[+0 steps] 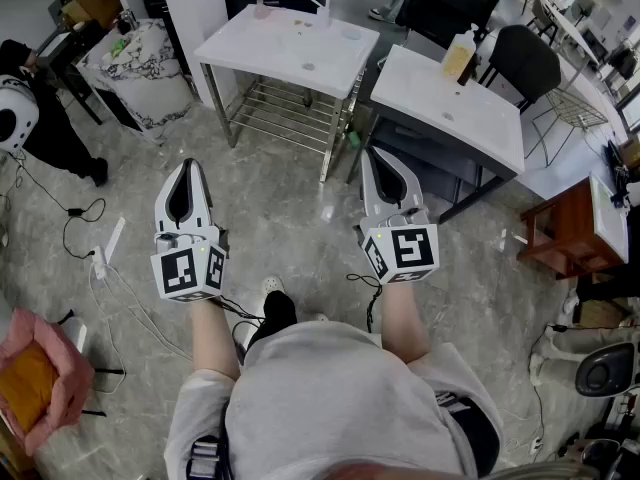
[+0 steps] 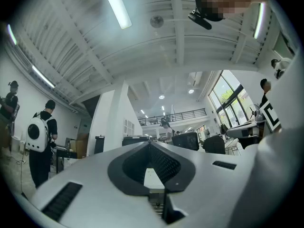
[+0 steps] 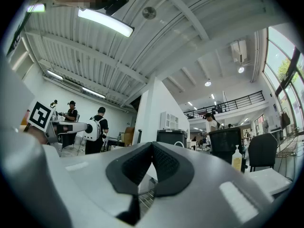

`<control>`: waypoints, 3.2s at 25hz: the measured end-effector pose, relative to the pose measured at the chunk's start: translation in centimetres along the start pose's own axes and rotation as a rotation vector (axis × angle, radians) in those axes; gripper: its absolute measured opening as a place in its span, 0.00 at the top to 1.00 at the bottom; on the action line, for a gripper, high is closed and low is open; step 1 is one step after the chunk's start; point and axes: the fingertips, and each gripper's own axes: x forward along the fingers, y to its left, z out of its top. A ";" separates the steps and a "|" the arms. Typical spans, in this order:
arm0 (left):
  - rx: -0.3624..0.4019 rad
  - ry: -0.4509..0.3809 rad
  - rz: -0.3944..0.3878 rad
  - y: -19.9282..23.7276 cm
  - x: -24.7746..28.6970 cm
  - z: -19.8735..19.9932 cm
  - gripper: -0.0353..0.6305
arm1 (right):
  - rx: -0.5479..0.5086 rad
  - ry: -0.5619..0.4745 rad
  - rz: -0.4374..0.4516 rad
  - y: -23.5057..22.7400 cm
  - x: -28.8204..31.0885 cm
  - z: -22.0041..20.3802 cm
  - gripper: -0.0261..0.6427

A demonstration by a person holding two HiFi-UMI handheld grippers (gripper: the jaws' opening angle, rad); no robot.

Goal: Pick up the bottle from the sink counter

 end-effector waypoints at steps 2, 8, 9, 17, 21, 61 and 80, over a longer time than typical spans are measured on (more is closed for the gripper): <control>-0.002 -0.004 -0.004 0.3 0.5 -0.1 0.94 | 0.001 0.000 -0.001 0.0 0.6 -0.1 0.94; -0.005 -0.002 -0.008 1.8 2.6 -0.5 0.93 | 0.002 0.004 0.004 0.5 3.3 -0.5 0.94; -0.007 -0.001 -0.009 2.1 3.0 -0.7 0.93 | 0.001 0.005 0.006 0.6 3.8 -0.6 0.94; -0.006 -0.007 -0.032 4.6 6.8 -1.6 0.93 | 0.014 -0.010 -0.013 0.7 8.4 -1.2 0.94; -0.003 -0.012 -0.041 6.5 9.2 -2.1 0.94 | 0.015 -0.011 -0.023 1.0 10.9 -1.5 0.94; -0.015 0.010 -0.077 18.8 31.9 -9.2 0.94 | 0.014 0.005 -0.031 -1.6 37.6 -7.9 0.94; -0.007 -0.006 -0.034 18.8 48.8 -12.7 0.93 | 0.025 0.002 0.046 -10.8 53.1 -11.9 0.94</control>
